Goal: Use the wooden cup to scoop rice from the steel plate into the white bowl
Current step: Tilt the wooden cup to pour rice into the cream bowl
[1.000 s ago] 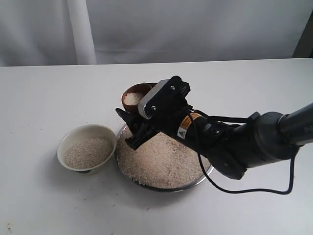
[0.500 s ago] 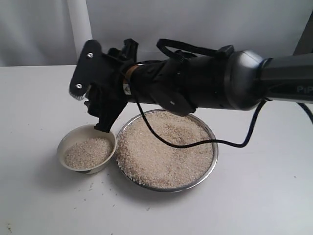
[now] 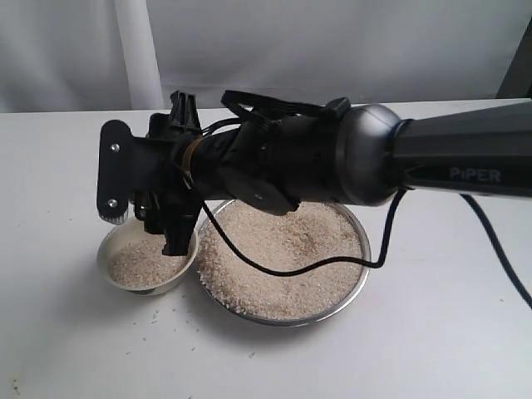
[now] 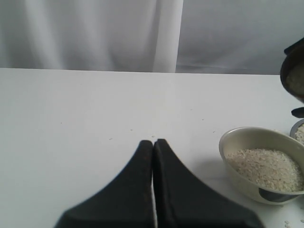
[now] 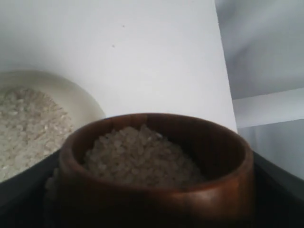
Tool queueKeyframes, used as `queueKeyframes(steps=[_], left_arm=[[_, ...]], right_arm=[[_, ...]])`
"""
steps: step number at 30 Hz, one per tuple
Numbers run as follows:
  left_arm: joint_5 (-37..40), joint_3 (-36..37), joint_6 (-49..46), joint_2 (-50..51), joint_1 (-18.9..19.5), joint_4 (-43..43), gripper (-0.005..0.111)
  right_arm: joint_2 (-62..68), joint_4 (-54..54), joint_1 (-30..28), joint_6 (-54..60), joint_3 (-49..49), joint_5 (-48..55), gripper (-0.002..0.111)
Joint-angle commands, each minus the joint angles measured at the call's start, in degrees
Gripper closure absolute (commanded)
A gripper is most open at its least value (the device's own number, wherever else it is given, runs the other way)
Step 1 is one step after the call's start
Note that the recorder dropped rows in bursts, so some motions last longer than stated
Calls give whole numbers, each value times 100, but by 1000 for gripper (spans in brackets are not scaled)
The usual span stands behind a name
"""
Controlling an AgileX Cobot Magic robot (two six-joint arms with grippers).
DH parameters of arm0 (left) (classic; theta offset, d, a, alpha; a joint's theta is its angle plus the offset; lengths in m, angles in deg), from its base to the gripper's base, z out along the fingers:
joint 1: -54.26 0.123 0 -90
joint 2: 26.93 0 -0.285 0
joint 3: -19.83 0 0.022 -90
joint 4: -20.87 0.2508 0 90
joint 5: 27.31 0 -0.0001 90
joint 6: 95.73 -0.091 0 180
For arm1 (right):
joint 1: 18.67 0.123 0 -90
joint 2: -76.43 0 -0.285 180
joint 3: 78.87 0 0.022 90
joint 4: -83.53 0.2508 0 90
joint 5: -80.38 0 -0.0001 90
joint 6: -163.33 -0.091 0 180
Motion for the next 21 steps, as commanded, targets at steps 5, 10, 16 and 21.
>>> queueKeyframes(steps=[5,10,16,21], left_arm=[[-41,-43,14,-9,-21,-26,107],[-41,-43,14,-9,-21,-26,107],[-41,-43,14,-9,-21,-26,107],[-41,-43,14,-9,-21,-26,107]], right_arm=[[441,-207,41,824,552,363,108],[630,-386,124,1605,760,566,108],[627,-440,124,2281,760,602,108],[627,-549,124,2589,760,602,108]])
